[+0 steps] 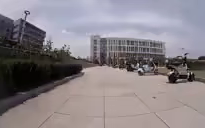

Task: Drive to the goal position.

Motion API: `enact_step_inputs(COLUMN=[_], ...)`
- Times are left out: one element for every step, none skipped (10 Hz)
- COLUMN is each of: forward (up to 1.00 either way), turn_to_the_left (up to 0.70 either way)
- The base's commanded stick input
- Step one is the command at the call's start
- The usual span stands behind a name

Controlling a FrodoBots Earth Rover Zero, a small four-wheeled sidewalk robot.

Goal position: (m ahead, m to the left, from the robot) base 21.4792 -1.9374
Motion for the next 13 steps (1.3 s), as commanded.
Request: enact_step_inputs(forward=[1.0, 1.0, 1.0, 1.0, 1.0, 1.0, 1.0, 1.0, 1.0, 1.0, 1.0, 1.0, 1.0], turn_to_the_left=[0.0, 0.0, 0.0, 0.0, 0.0, 0.0, 0.0, 0.0, 0.0, 0.0, -0.13, -0.22, -0.24])
